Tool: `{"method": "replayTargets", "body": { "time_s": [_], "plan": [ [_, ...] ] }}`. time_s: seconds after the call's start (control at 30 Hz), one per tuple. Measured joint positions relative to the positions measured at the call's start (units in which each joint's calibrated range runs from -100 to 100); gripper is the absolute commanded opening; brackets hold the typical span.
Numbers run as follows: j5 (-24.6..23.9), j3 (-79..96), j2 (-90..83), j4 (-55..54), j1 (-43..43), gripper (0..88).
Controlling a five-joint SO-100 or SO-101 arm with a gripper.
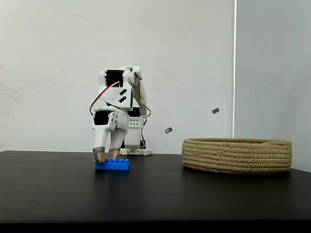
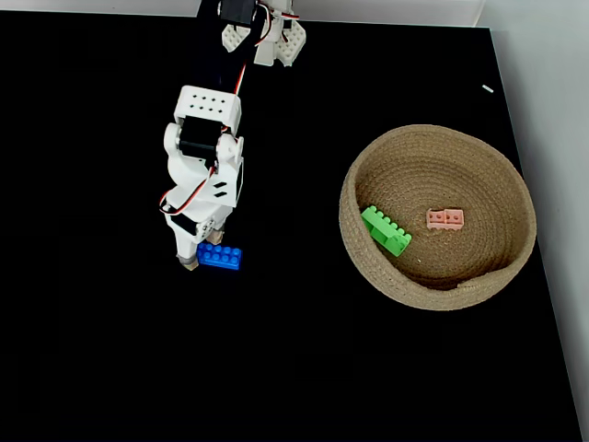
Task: Place the lego blocks in the tray
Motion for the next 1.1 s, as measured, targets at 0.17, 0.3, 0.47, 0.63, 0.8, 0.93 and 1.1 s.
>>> {"method": "replayTargets", "body": {
  "time_s": [0.17, 0.3, 0.47, 0.63, 0.8, 0.93, 1.1],
  "plan": [
    [0.8, -0.2, 1.4, -1.7, 0.2, 0.0],
    [2.1, -1.3, 1.8, -1.1, 0.3, 0.0],
    [2.2, -2.0, 1.8, 3.8, 1.5, 0.0],
    [1.1, -0.9, -4.0, 13.2, 2.3, 0.0],
    [0.0, 4.3, -15.6, 23.3, -0.2, 0.0],
    [-2.3, 10.9, -24.8, 25.2, -7.5, 0.0],
    [-5.9, 21.7, -34.6, 19.7, -21.0, 0.0]
  ]
}}
